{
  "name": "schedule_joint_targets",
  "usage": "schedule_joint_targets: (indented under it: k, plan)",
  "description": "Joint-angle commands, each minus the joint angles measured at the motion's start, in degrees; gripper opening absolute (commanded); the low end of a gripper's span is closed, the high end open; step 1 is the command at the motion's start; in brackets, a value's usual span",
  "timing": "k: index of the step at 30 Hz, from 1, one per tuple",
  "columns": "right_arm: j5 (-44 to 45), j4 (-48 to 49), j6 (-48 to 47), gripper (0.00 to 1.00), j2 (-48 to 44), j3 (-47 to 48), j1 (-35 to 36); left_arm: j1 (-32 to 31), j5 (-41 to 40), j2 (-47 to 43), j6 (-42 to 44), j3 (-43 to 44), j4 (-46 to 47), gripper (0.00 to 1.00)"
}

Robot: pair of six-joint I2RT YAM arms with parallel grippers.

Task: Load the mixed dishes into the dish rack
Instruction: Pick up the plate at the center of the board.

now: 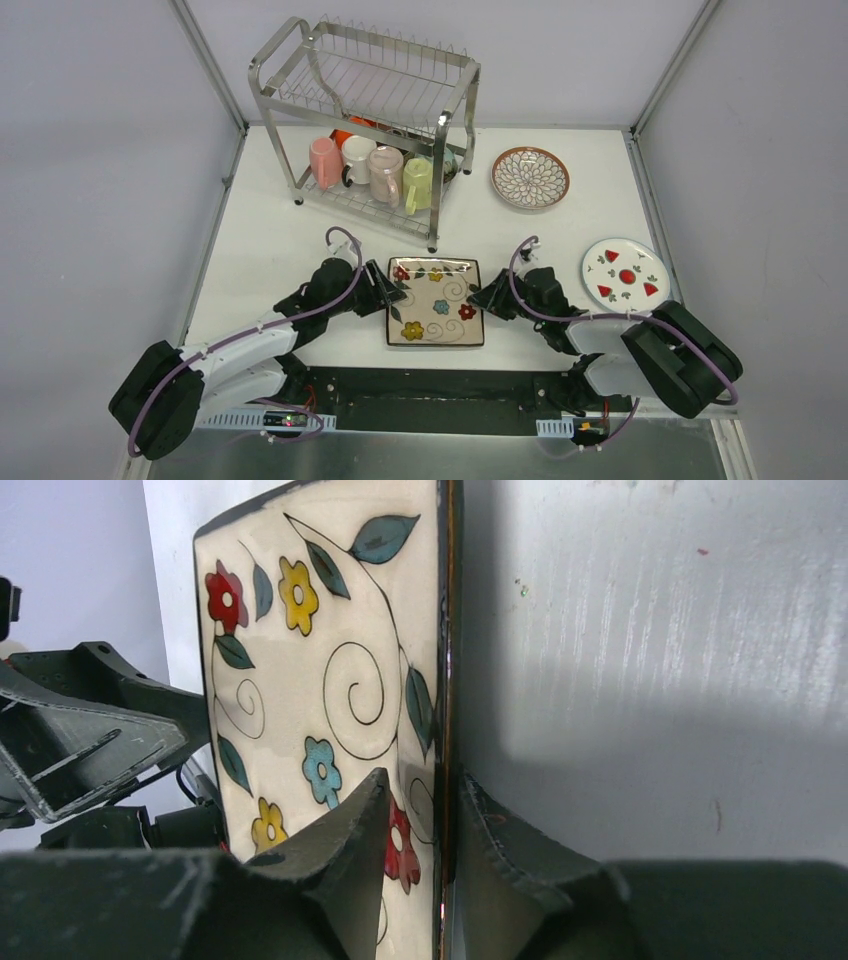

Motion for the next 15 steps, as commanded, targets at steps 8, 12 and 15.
schedule_joint_targets:
  k: [8,12,15]
  plan:
    - [-8.61,11.98,3.37,0.32,8.26,0.49,3.10,-5.66,5.83,-2.27,-2.34,6.44,21.57,0.49]
    - [-10.12,17.05,4.63,0.32,12.37,0.52,3.23,-6.91,5.01,-2.38,-2.45,5.90,24.03,0.48]
    - [-10.60,21.49,5.41,0.32,15.87,0.36,3.24,-7.67,4.04,-2.74,-3.09,5.11,26.13,0.48]
